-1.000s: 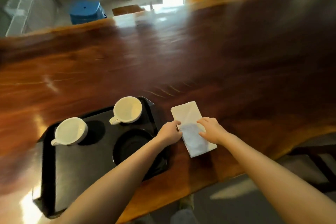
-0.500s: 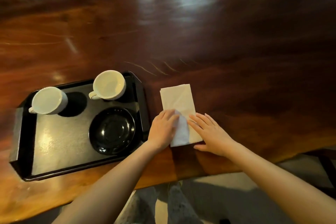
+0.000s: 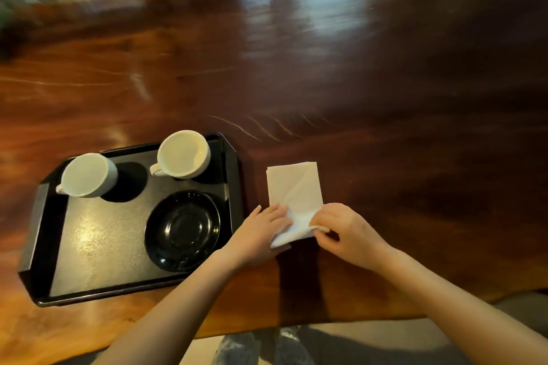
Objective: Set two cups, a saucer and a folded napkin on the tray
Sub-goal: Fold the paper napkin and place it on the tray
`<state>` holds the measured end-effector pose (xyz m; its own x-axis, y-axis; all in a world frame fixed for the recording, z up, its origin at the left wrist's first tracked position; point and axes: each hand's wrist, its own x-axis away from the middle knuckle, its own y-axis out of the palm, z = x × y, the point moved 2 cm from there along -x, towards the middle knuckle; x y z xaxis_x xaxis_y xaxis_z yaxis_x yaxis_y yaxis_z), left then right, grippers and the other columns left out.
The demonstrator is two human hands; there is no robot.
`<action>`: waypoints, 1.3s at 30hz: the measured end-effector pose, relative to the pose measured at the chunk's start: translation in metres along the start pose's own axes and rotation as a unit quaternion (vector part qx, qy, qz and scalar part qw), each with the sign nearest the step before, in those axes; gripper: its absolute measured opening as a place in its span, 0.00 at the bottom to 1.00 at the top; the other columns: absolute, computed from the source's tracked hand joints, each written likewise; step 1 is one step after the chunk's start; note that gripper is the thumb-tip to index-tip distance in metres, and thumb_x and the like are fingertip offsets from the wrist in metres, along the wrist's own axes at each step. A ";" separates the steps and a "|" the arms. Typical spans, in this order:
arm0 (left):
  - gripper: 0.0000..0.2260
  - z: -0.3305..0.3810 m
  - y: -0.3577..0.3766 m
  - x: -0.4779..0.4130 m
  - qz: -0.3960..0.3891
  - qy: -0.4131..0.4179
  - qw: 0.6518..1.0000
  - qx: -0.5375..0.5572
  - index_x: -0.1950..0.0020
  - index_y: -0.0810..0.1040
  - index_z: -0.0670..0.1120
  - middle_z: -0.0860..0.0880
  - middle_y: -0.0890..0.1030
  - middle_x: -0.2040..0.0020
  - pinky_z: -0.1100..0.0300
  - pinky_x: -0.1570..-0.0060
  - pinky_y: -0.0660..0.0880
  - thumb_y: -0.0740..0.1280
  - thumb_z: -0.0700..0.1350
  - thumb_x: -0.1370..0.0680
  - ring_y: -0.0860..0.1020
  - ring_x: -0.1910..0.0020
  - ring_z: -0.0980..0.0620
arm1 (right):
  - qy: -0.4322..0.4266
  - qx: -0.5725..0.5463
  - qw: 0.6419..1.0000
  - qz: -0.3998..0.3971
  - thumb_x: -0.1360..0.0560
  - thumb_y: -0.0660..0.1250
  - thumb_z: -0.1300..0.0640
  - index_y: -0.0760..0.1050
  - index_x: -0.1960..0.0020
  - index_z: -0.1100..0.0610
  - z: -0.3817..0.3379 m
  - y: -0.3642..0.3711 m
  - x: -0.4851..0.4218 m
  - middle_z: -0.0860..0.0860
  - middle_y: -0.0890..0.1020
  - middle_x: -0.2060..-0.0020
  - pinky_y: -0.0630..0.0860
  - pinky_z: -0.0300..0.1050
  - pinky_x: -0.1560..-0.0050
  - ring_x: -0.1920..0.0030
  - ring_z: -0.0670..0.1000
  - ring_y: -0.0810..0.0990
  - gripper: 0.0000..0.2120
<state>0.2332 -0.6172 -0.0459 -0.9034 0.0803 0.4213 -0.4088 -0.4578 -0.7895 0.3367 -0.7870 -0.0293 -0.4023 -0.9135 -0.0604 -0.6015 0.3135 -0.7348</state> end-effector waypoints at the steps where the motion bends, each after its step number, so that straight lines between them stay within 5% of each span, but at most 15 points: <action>1: 0.15 0.004 -0.004 0.001 0.052 0.005 0.997 0.059 0.38 0.74 0.48 0.48 0.74 0.34 0.47 0.26 0.54 0.62 0.49 0.23 0.67 0.31 0.49 | 0.044 -0.069 0.997 0.011 0.25 0.64 0.56 0.78 0.53 0.52 0.003 -0.004 -0.005 0.46 0.82 0.58 0.79 0.42 0.52 0.56 0.44 0.80 0.05; 4: 0.07 0.008 -0.011 0.003 0.203 -0.038 0.944 0.255 0.50 0.80 0.47 0.51 0.82 0.52 0.57 0.35 0.66 0.64 0.45 0.23 0.78 0.48 0.54 | 0.144 -0.229 0.961 0.053 0.25 0.66 0.53 0.75 0.51 0.46 0.014 -0.009 -0.015 0.41 0.80 0.59 0.76 0.33 0.59 0.56 0.43 0.80 0.04; 8: 0.05 0.007 -0.005 -0.011 0.287 -0.097 0.847 0.437 0.51 0.78 0.59 0.61 0.82 0.55 0.69 0.53 0.76 0.66 0.49 0.25 0.79 0.51 0.63 | 0.202 -0.300 0.926 0.112 0.28 0.64 0.44 0.74 0.51 0.43 0.024 0.001 -0.029 0.39 0.81 0.57 0.76 0.30 0.58 0.52 0.38 0.79 0.08; 15: 0.06 0.004 -0.002 -0.052 0.451 -0.169 0.754 0.446 0.48 0.71 0.61 0.60 0.78 0.56 0.73 0.64 0.75 0.62 0.55 0.24 0.78 0.55 0.64 | 0.278 -0.193 0.904 0.262 0.23 0.61 0.50 0.71 0.53 0.47 0.034 0.031 -0.063 0.43 0.78 0.62 0.74 0.29 0.67 0.61 0.40 0.78 0.03; 19: 0.16 -0.001 0.004 -0.071 0.497 -0.232 0.766 0.336 0.35 0.68 0.53 0.56 0.75 0.46 0.74 0.54 0.73 0.62 0.49 0.22 0.74 0.48 0.64 | 0.295 -0.001 0.898 0.327 0.23 0.63 0.54 0.74 0.42 0.58 0.035 0.045 -0.073 0.51 0.82 0.54 0.75 0.36 0.61 0.57 0.47 0.81 0.12; 21: 0.17 -0.001 0.005 -0.075 0.519 -0.237 0.784 0.246 0.33 0.69 0.46 0.52 0.72 0.47 0.76 0.58 0.72 0.63 0.46 0.22 0.74 0.52 0.62 | 0.280 0.064 0.892 0.348 0.25 0.66 0.58 0.75 0.41 0.62 0.034 0.049 -0.078 0.55 0.82 0.54 0.76 0.39 0.62 0.58 0.51 0.82 0.14; 25: 0.15 -0.005 0.011 -0.078 0.517 -0.235 0.817 0.100 0.36 0.75 0.44 0.43 0.75 0.39 0.51 0.41 0.72 0.64 0.40 0.23 0.74 0.40 0.46 | 0.270 0.160 0.887 0.339 0.25 0.66 0.59 0.73 0.37 0.61 0.040 0.051 -0.083 0.56 0.79 0.50 0.78 0.48 0.54 0.51 0.54 0.79 0.18; 30: 0.19 -0.011 0.015 -0.086 0.406 -0.213 0.888 0.037 0.29 0.66 0.47 0.47 0.65 0.26 0.46 0.27 0.54 0.54 0.47 0.20 0.57 0.25 0.48 | 0.118 0.265 0.947 0.141 0.22 0.55 0.55 0.66 0.30 0.57 0.040 0.054 -0.089 0.54 0.71 0.30 0.58 0.55 0.28 0.28 0.54 0.65 0.21; 34: 0.22 -0.018 0.019 -0.087 0.347 -0.236 0.908 0.001 0.26 0.54 0.50 0.50 0.54 0.24 0.43 0.26 0.45 0.47 0.50 0.20 0.49 0.23 0.48 | 0.111 0.256 0.960 -0.013 0.21 0.42 0.44 0.46 0.25 0.53 0.053 0.048 -0.086 0.50 0.50 0.24 0.42 0.54 0.26 0.24 0.49 0.44 0.27; 39: 0.22 -0.022 0.020 -0.088 0.324 -0.251 0.912 -0.026 0.26 0.49 0.51 0.52 0.52 0.24 0.41 0.27 0.44 0.44 0.53 0.20 0.50 0.23 0.47 | 0.079 0.287 0.951 -0.083 0.23 0.41 0.38 0.37 0.25 0.52 0.065 0.040 -0.081 0.49 0.38 0.24 0.35 0.52 0.26 0.25 0.49 0.36 0.32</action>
<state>0.3018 -0.6133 -0.1086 -0.7897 -0.6135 -0.0009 0.1725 -0.2205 -0.9600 0.3898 -0.7173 -0.0974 -0.4606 -0.8737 0.1568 -0.2078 -0.0656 -0.9760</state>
